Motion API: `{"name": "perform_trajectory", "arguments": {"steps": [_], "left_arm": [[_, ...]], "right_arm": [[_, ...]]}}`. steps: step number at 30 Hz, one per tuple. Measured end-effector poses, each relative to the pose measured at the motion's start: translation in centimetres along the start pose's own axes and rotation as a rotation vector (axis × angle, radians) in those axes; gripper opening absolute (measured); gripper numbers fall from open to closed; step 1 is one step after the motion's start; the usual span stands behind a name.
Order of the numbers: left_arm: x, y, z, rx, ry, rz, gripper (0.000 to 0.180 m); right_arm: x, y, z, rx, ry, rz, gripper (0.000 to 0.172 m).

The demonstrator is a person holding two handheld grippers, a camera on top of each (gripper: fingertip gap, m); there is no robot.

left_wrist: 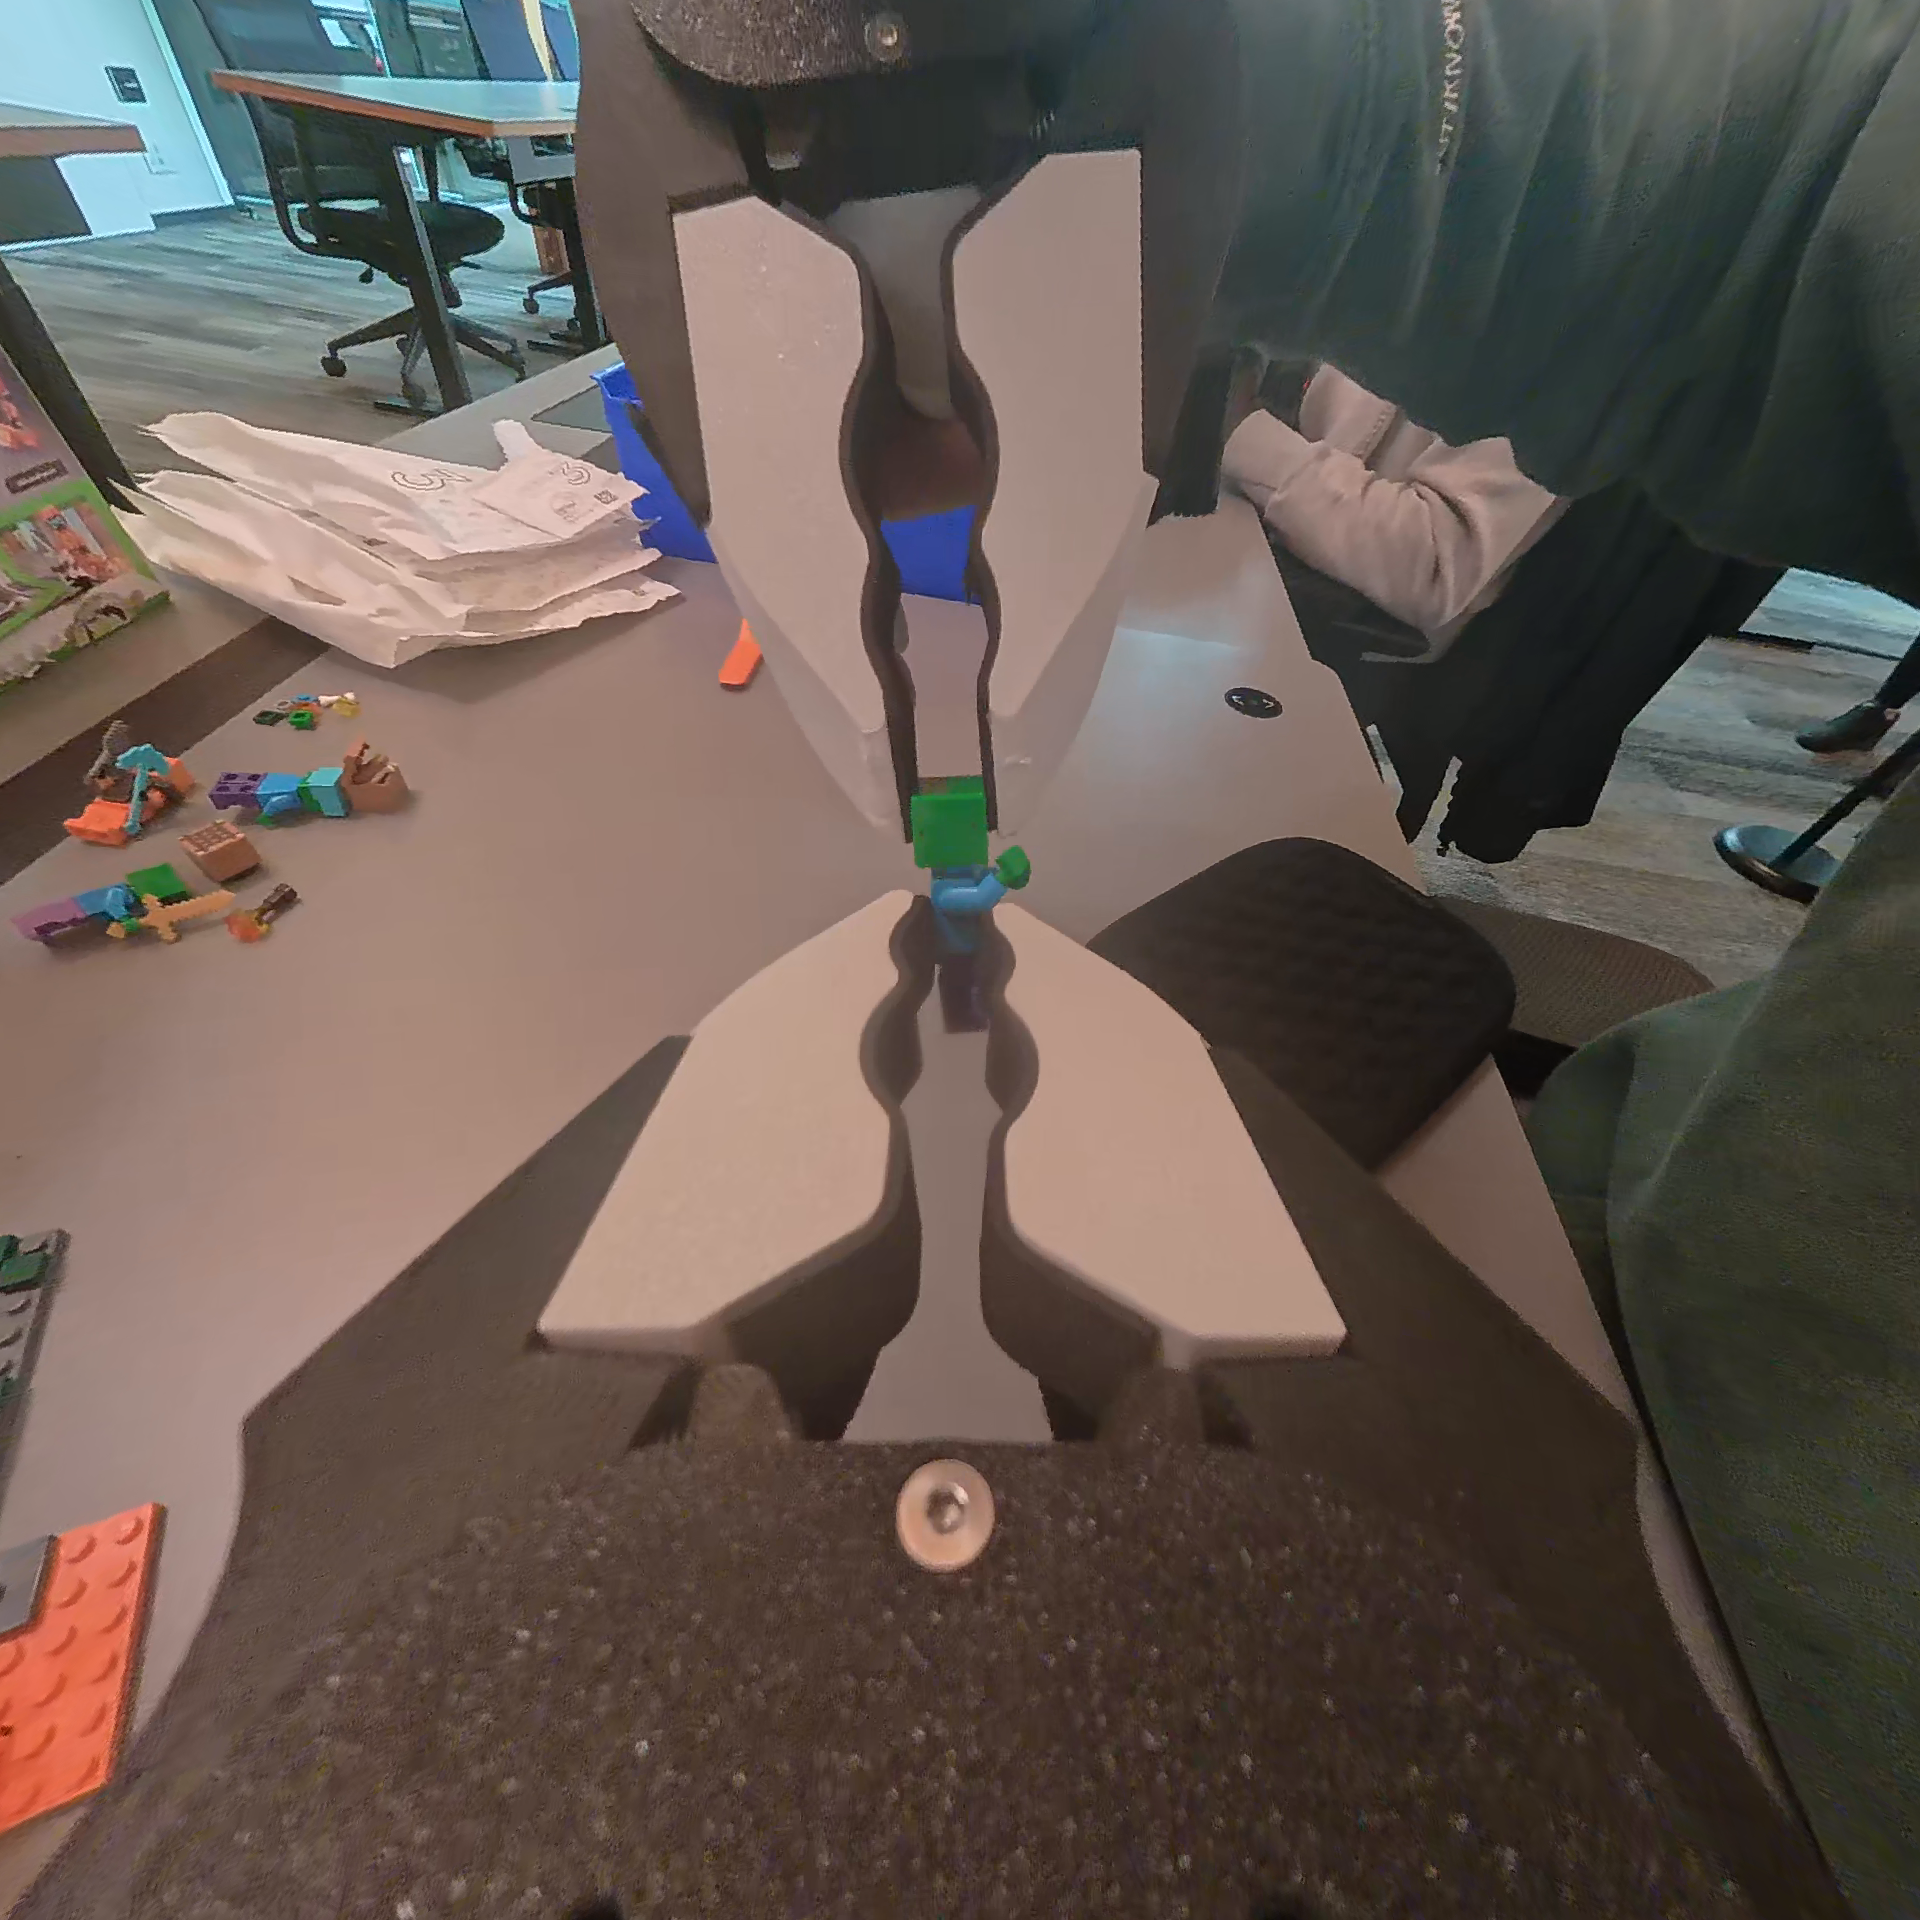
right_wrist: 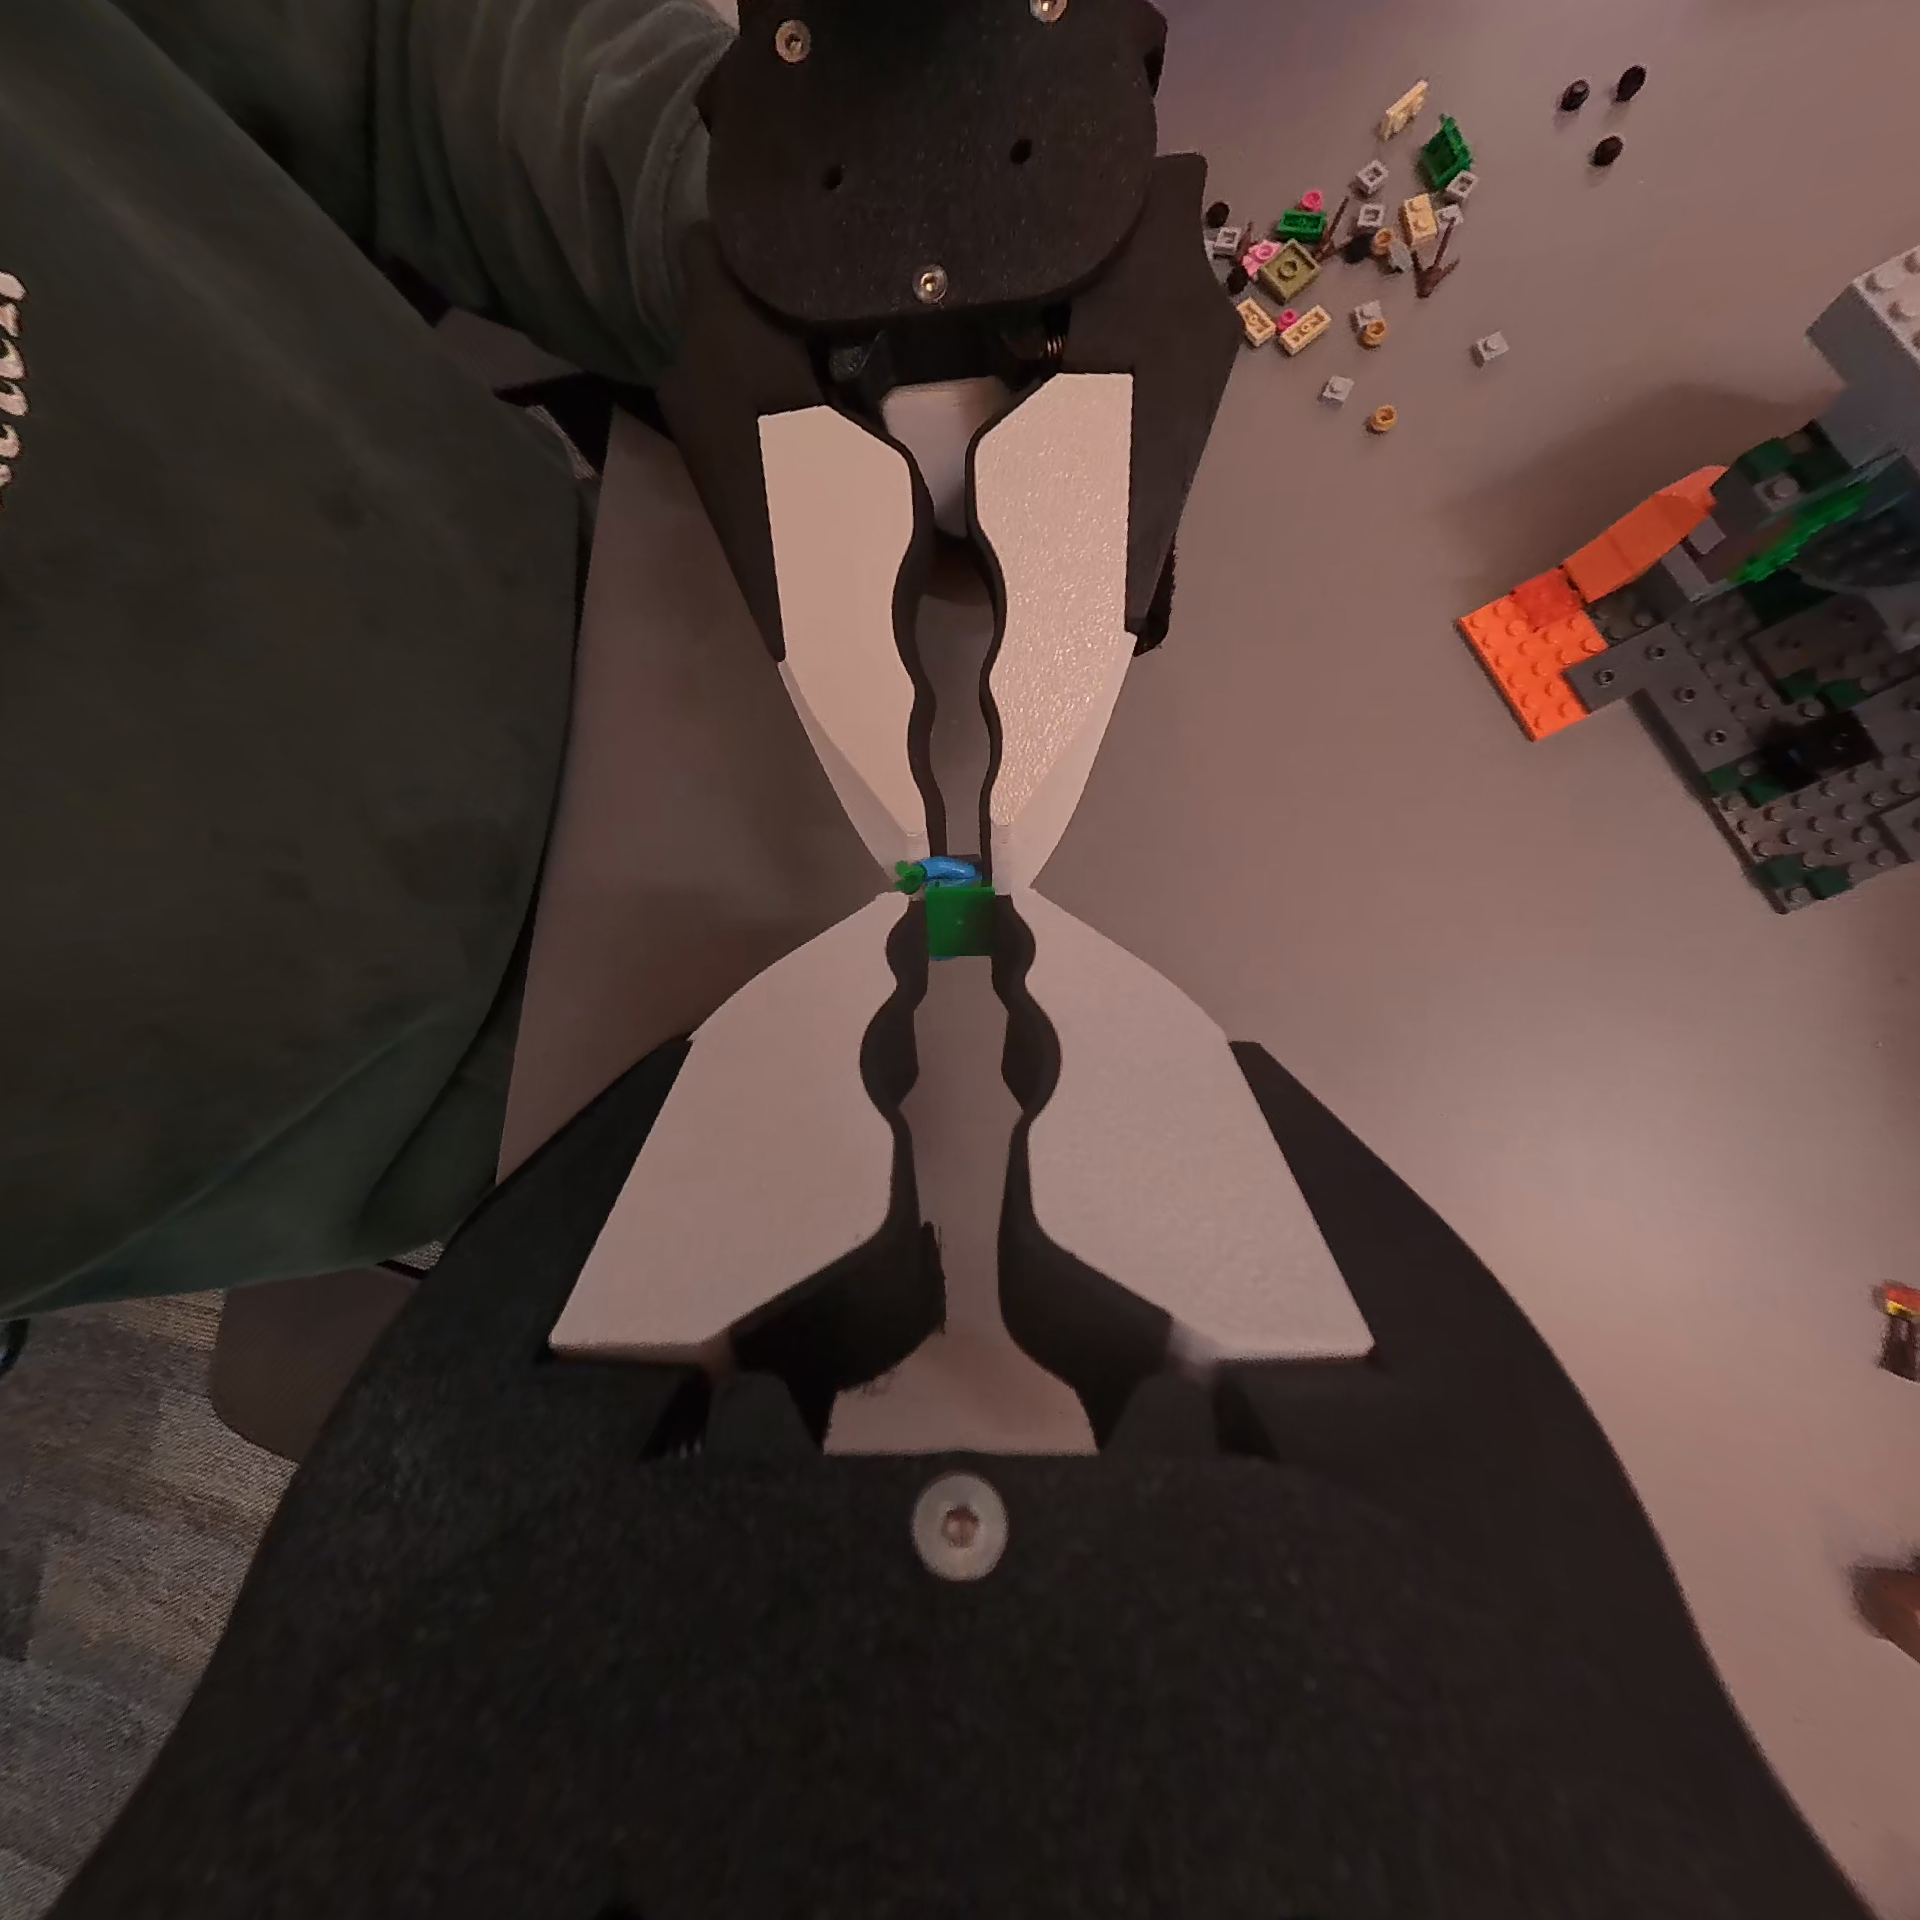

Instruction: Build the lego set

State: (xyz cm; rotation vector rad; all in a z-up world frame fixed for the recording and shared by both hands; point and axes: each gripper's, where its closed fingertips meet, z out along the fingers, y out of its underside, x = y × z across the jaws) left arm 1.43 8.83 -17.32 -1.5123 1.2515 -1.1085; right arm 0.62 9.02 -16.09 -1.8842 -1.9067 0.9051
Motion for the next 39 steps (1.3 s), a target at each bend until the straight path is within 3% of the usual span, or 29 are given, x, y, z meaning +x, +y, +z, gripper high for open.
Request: {"name": "perform_trajectory", "arguments": {"steps": [39], "left_arm": [[0.7,1.2,0.5,-0.083,0.021,0.041,0.006]], "right_arm": [[-0.6,1.2,1.1,-0.033,-0.012,-0.009,0.012]]}}
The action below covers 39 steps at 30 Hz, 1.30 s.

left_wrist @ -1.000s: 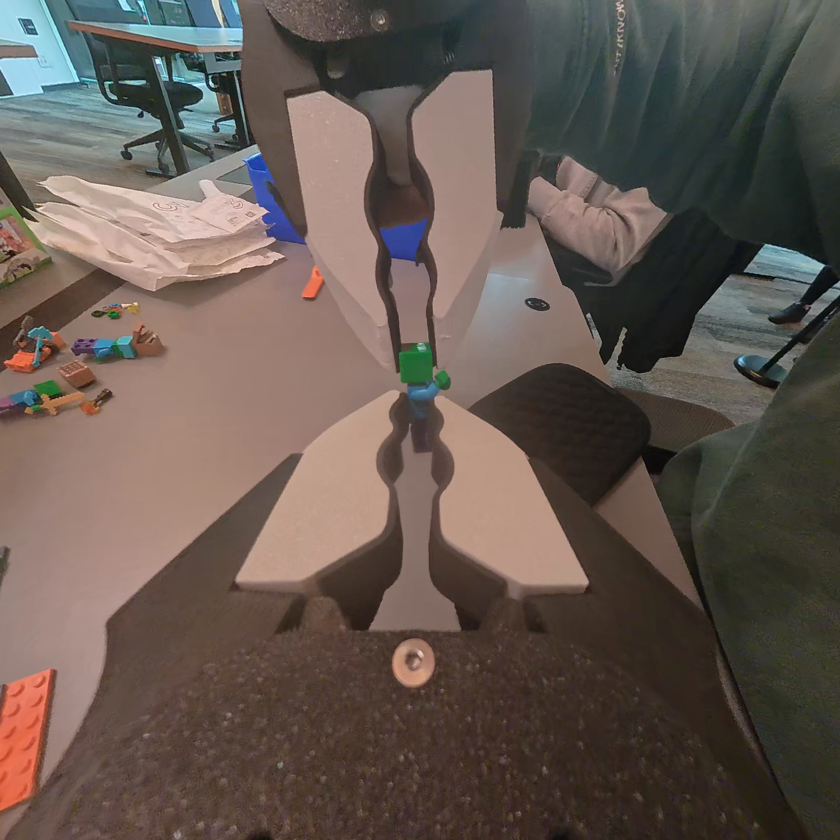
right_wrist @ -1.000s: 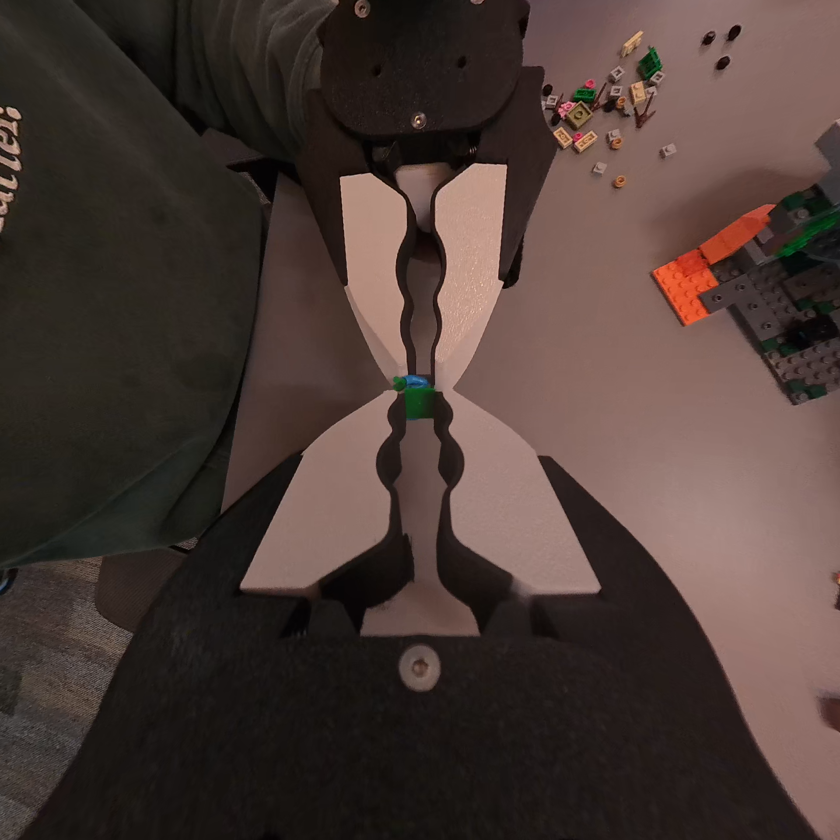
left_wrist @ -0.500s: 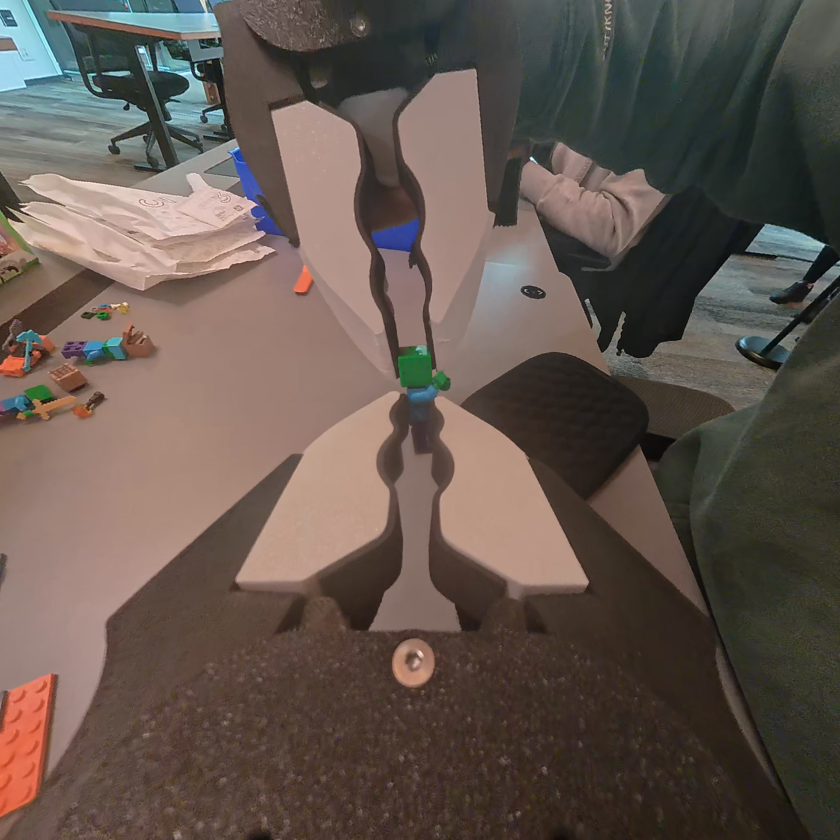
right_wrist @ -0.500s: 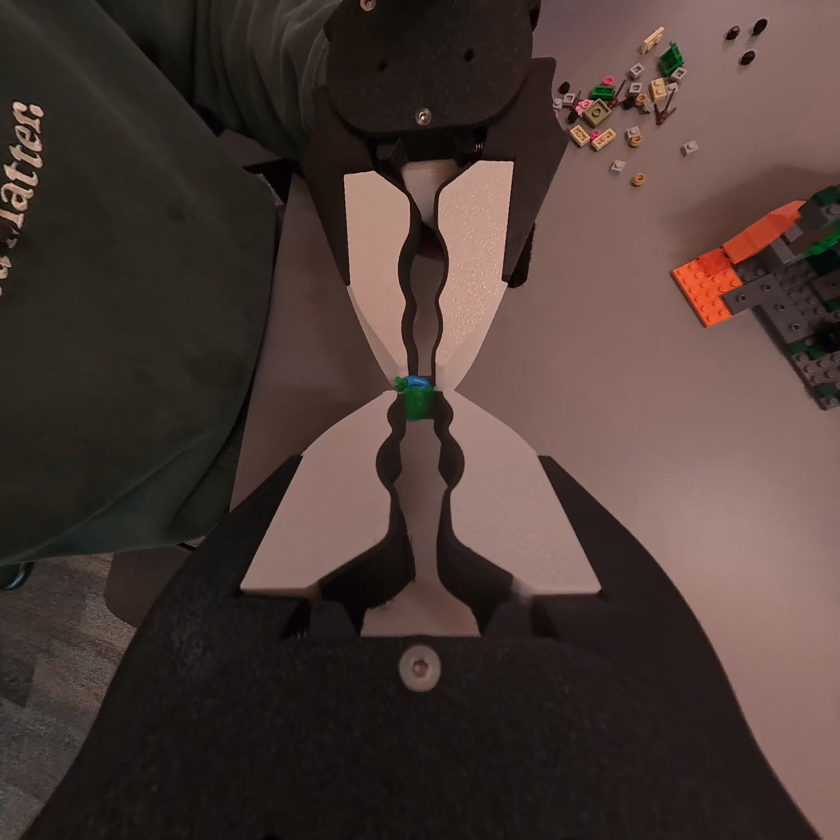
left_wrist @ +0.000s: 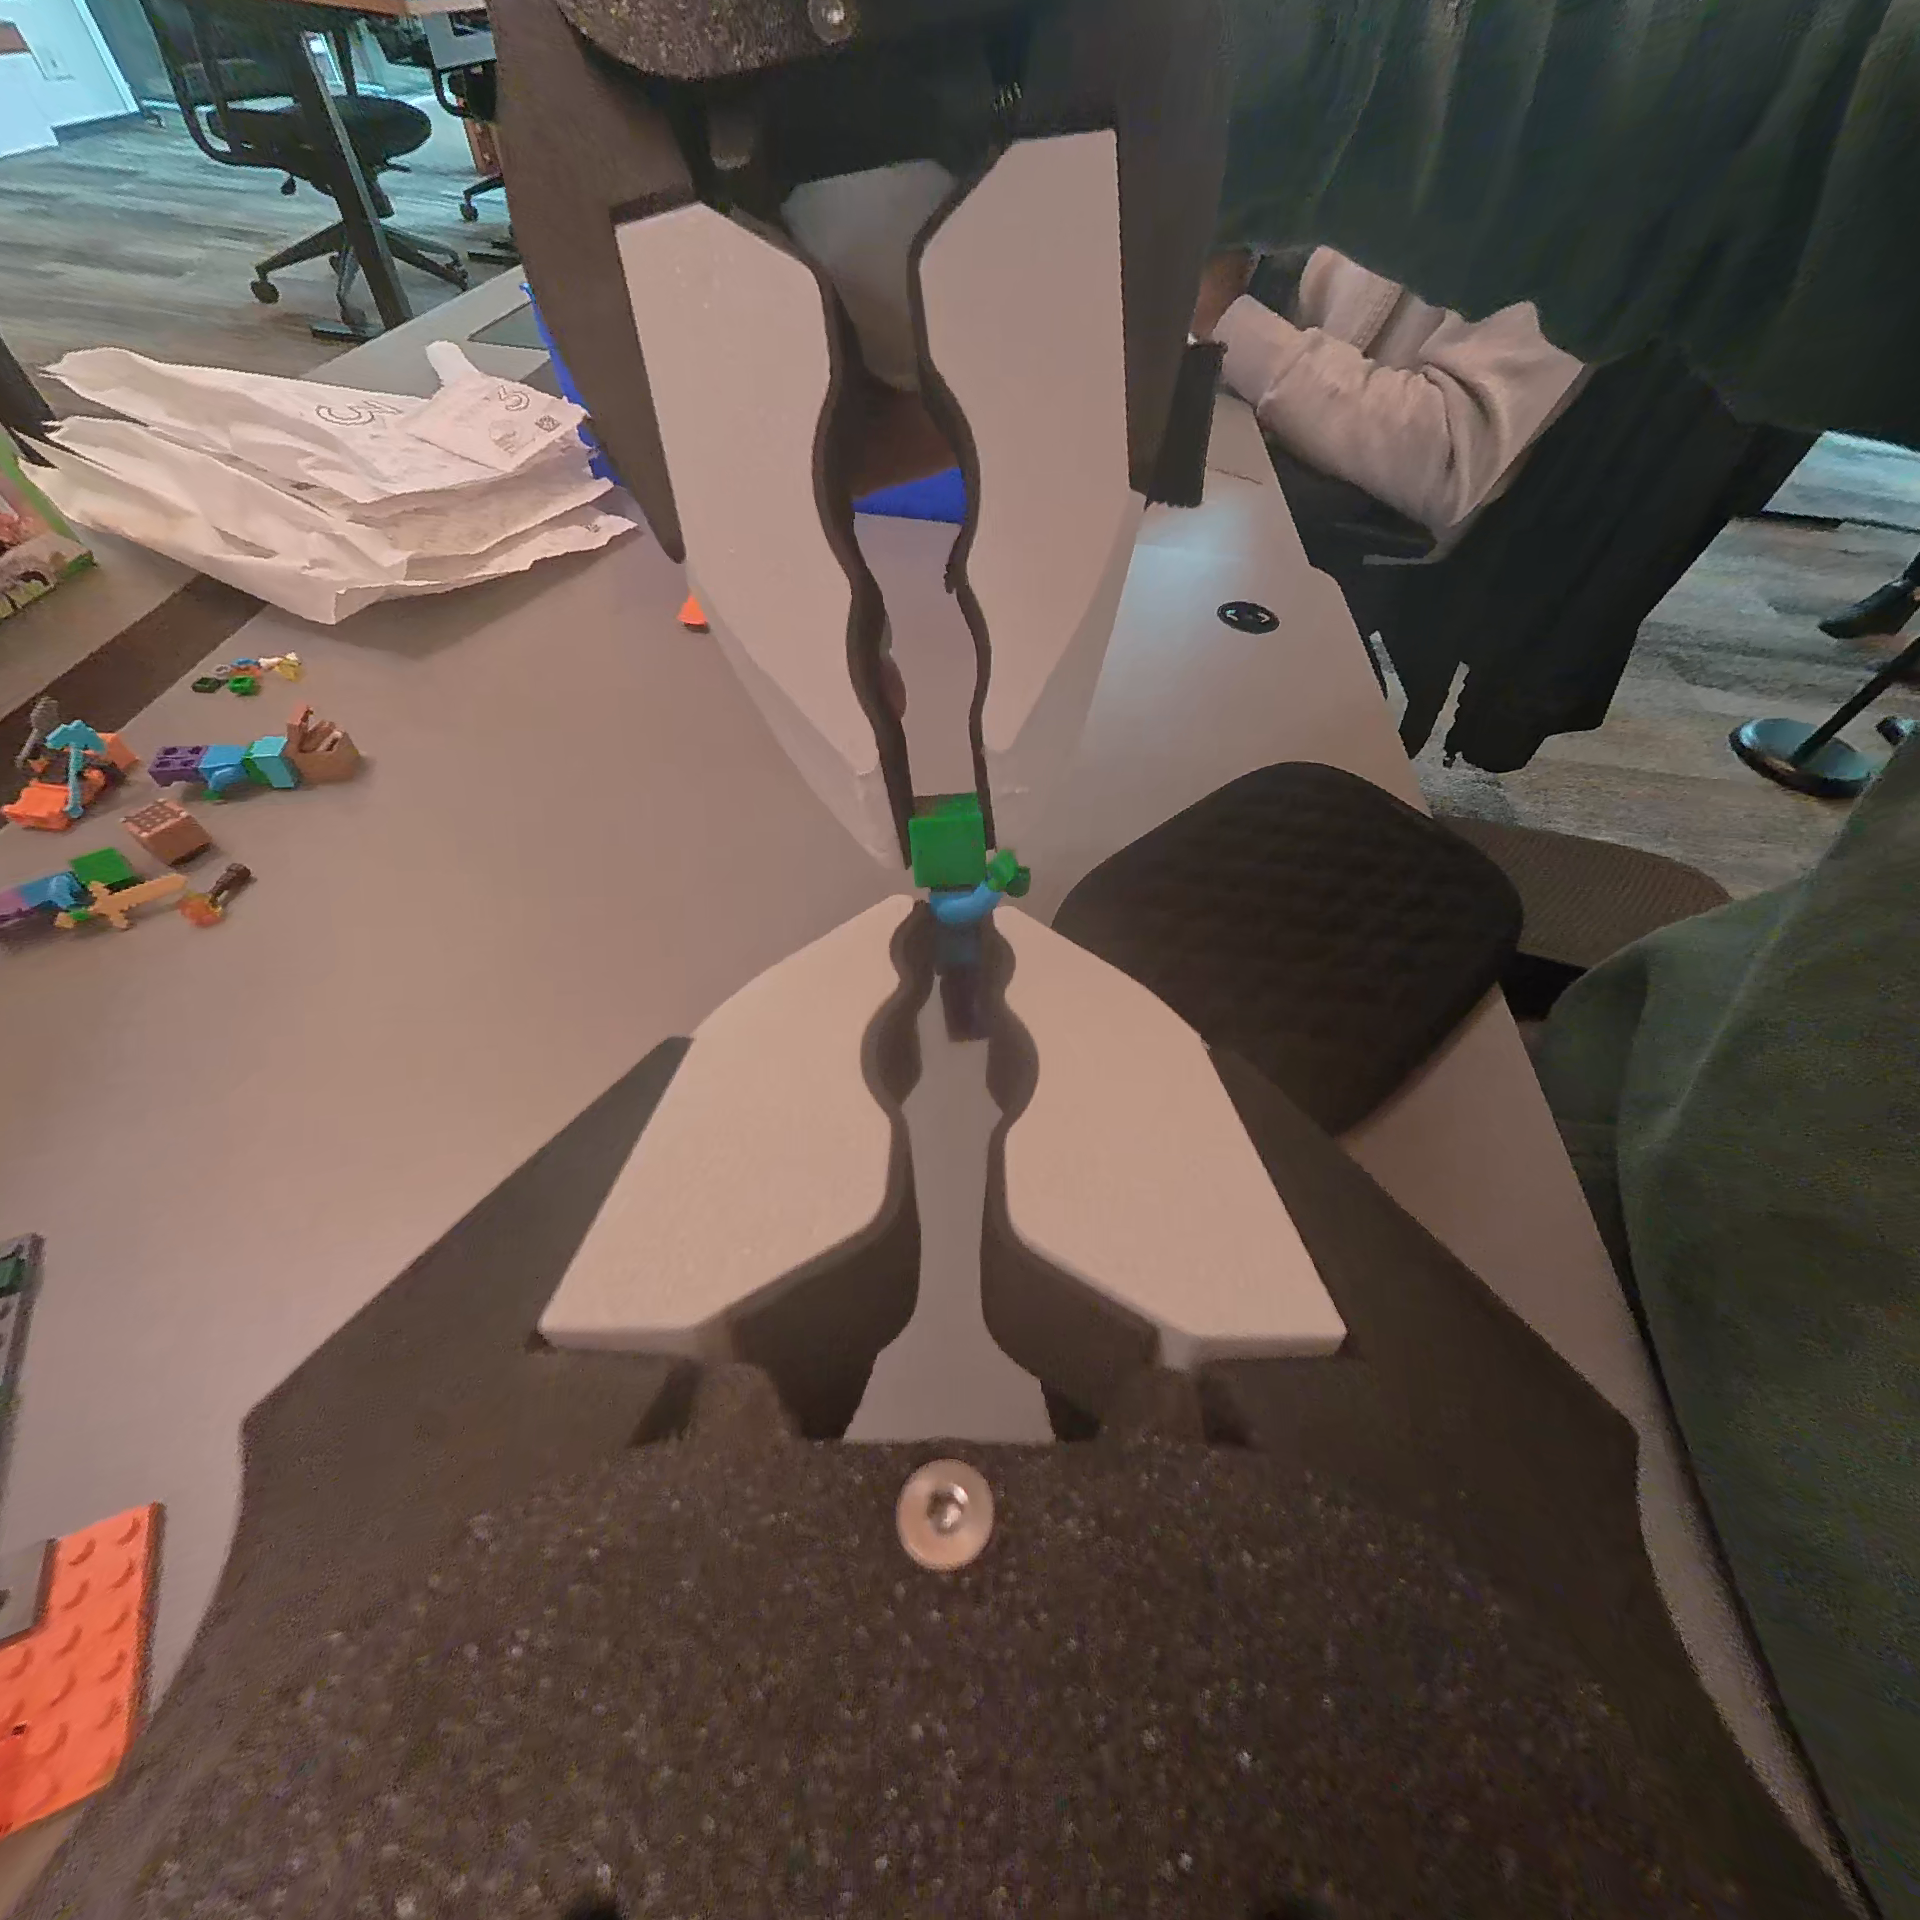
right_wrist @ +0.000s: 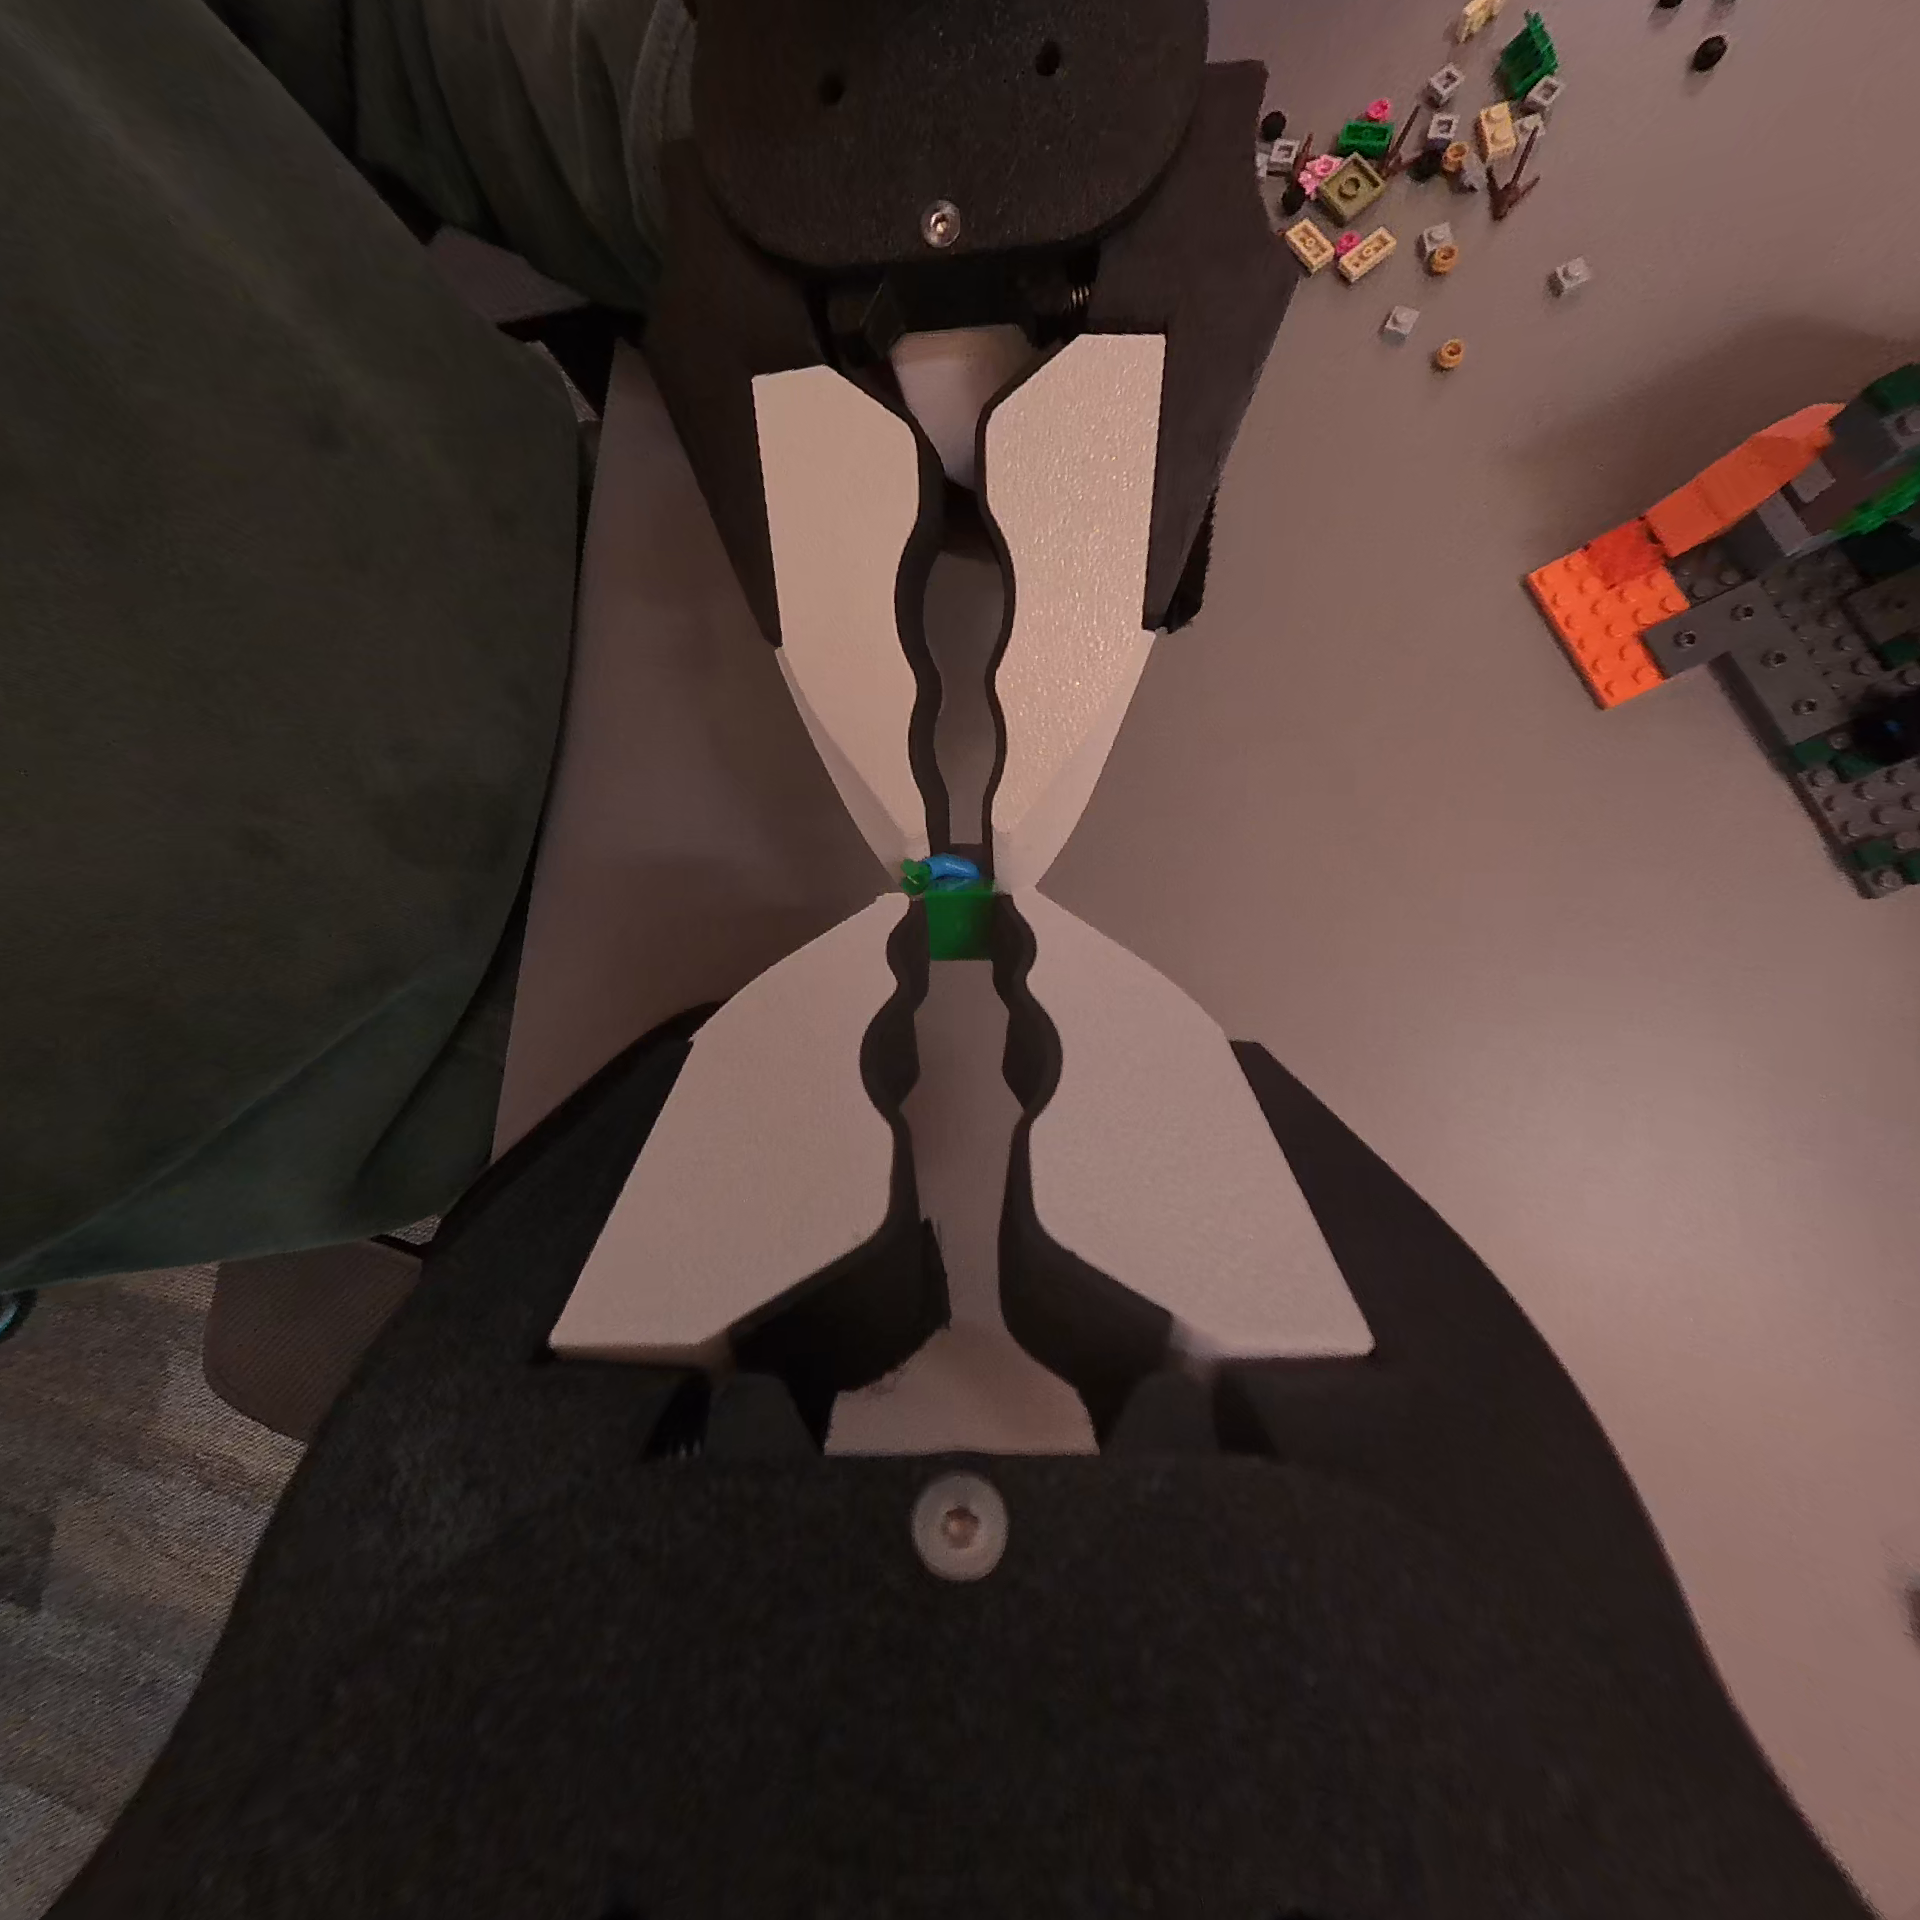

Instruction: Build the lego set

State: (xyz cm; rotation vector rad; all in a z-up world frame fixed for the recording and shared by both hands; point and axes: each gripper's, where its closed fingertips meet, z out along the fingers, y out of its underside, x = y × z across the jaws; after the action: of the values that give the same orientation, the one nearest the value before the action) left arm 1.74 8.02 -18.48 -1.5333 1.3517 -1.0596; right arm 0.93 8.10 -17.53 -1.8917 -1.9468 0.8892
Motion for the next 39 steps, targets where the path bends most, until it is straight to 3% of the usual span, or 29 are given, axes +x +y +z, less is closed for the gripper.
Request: {"name": "perform_trajectory", "arguments": {"steps": [4,10,15,18,22,28,39], "left_arm": [[-0.2,-0.3,-0.3,0.045,0.065,-0.102,0.007],[-1.4,-3.1,-3.1,0.247,0.159,-0.331,0.008],[-1.9,-4.3,-4.5,0.354,0.269,-0.517,0.008],[-1.6,-4.1,-4.3,0.357,0.330,-0.598,0.008],[-0.9,-4.0,-3.7,0.337,0.384,-0.657,0.008],[-0.7,-3.9,-3.5,0.326,0.385,-0.665,0.008],[-0.5,-3.9,-3.5,0.317,0.392,-0.666,0.008]], "right_arm": [[0.3,-0.3,-0.1,0.006,0.031,0.011,0.012],[1.2,-3.9,-3.0,0.303,0.089,0.012,0.023],[1.4,-4.4,-3.3,0.424,0.385,-0.227,0.042],[1.6,-4.6,-2.8,0.414,0.629,-0.387,0.056],[1.5,-4.6,-1.3,0.339,0.753,-0.525,0.064],[1.5,-4.7,-1.0,0.299,0.826,-0.629,0.048],[1.2,-4.6,-1.0,0.309,0.802,-0.583,0.046]]}}
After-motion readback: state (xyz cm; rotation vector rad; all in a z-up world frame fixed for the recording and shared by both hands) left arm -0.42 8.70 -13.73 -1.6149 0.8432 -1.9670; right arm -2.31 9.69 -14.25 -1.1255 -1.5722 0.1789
